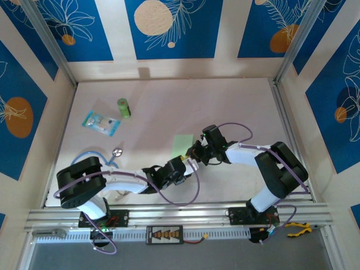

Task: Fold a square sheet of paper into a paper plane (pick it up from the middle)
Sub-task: Fold the triangle a second time at the center of the table.

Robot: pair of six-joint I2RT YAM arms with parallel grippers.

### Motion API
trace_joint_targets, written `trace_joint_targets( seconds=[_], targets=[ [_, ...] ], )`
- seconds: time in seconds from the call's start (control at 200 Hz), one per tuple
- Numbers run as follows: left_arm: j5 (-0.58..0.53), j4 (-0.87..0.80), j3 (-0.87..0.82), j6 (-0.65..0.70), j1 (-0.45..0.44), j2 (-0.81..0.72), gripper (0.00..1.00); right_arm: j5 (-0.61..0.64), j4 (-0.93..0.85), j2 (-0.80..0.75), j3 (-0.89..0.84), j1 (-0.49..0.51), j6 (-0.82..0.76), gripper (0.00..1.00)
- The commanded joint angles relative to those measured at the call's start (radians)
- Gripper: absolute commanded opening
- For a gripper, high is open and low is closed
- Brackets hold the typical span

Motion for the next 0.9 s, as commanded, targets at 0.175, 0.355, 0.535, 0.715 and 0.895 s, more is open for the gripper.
trace_joint_targets(
  seconds=[0.175, 0.355, 0.535, 0.715, 0.895],
  targets=[
    [-0.013, 0.022, 0.005, 0.020, -0.010, 0.001, 0.32, -0.009, -0.015, -0.024, -0.012, -0.008, -0.006, 0.09],
    [-0.010, 0.003, -0.008, 0.015, -0.010, -0.015, 0.33, -0.008, -0.014, -0.027, -0.017, -0.010, -0.007, 0.09],
    [-0.009, -0.004, -0.001, 0.015, -0.010, -0.018, 0.21, -0.011, -0.008, -0.022, -0.016, -0.012, -0.006, 0.09],
    [0.002, -0.016, 0.003, 0.011, -0.010, -0.026, 0.08, -0.010, -0.002, -0.021, -0.019, -0.013, -0.004, 0.09],
    [0.041, -0.047, 0.016, -0.054, 0.004, -0.036, 0.00, -0.004, -0.006, -0.034, -0.029, -0.019, -0.013, 0.14]
  ],
)
